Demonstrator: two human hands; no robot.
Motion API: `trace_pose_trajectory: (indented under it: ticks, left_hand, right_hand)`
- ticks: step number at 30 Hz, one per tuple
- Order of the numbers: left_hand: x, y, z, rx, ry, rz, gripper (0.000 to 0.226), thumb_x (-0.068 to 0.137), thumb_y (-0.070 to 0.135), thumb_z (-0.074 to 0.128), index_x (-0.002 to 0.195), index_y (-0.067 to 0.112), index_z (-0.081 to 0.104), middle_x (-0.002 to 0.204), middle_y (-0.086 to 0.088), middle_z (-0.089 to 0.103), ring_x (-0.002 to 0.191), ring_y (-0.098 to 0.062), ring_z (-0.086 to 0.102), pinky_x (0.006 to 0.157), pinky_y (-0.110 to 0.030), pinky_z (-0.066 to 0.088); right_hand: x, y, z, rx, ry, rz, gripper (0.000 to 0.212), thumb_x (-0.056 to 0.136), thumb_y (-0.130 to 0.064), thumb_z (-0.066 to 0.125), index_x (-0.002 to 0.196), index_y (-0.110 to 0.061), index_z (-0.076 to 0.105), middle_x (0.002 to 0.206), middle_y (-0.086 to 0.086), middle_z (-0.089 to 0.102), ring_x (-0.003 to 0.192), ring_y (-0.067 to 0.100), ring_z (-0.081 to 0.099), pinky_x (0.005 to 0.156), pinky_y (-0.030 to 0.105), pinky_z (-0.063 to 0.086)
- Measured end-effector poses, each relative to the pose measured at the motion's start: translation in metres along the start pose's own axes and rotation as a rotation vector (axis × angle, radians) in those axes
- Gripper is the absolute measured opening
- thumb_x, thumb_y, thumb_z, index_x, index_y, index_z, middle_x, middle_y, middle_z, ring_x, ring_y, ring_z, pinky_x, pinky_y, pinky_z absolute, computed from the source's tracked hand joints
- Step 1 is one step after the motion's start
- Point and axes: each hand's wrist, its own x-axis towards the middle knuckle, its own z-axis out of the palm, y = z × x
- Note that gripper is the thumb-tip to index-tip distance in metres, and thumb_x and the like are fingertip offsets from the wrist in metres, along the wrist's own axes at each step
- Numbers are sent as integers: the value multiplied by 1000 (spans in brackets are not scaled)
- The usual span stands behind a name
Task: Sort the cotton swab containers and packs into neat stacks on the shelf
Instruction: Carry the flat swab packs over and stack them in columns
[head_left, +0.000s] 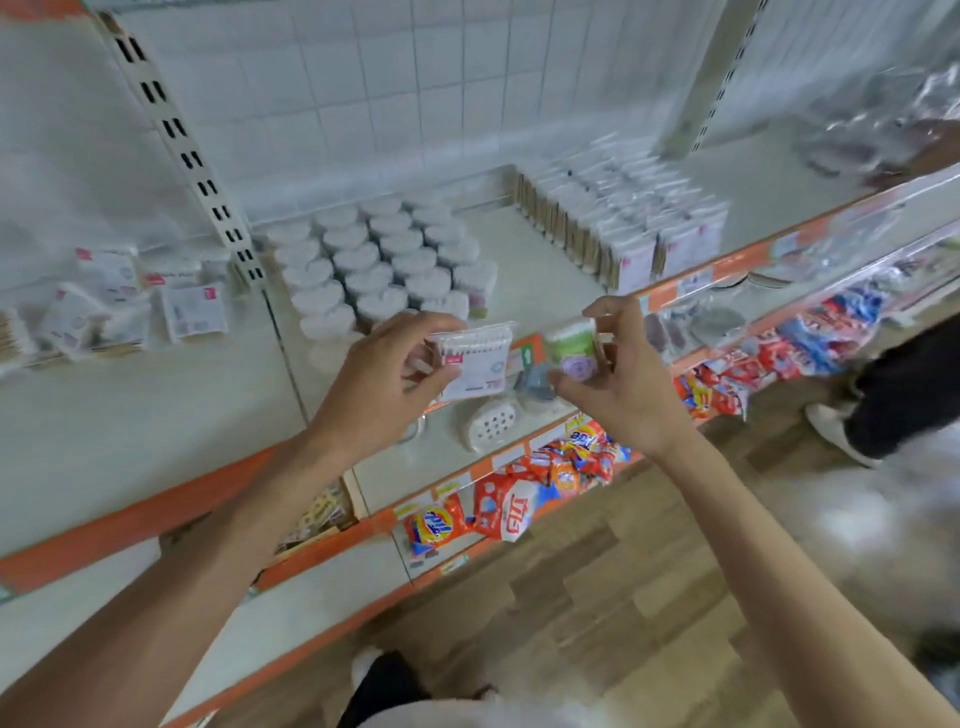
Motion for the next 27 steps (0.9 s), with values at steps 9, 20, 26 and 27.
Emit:
trace_pose_trajectory:
  ticks: [9, 20, 26, 27]
  left_hand:
    - [44, -4, 32, -53, 49, -58, 36, 89, 14, 74, 121, 27, 64, 93, 9, 62, 85, -10, 66, 77, -14, 53]
    - [105, -9, 66, -113, 147, -58, 38, 88, 13, 74, 120, 31, 63, 103, 18, 63, 89, -5, 66, 77, -9, 51]
    - [119, -12, 73, -80, 167, -154, 40, 87, 11, 75, 121, 29, 64, 94, 16, 64, 87, -7, 66, 75, -9, 51]
    - [120, -11, 75, -74, 179, -167, 40, 87, 10, 75, 121, 29, 64, 95, 16, 63, 87, -7, 66, 74, -9, 51]
  right_hand:
    - [41, 31, -22, -14, -4, 21, 56, 82, -3, 78, 116, -19, 37, 95, -18, 61, 69, 17, 64, 61, 24, 53]
    - [107, 68, -55, -192, -22, 34, 50, 83, -21, 78, 111, -20, 37, 90, 9, 61, 76, 22, 61, 71, 46, 53]
    - [143, 98, -38, -308, -69, 36, 45, 78, -24, 78, 103, -22, 40, 103, -1, 56, 92, 19, 53, 70, 29, 39]
    - [150, 102, -36, -308, -91, 43, 44, 78, -23, 77, 103, -22, 41, 103, -3, 56, 93, 18, 52, 70, 26, 37]
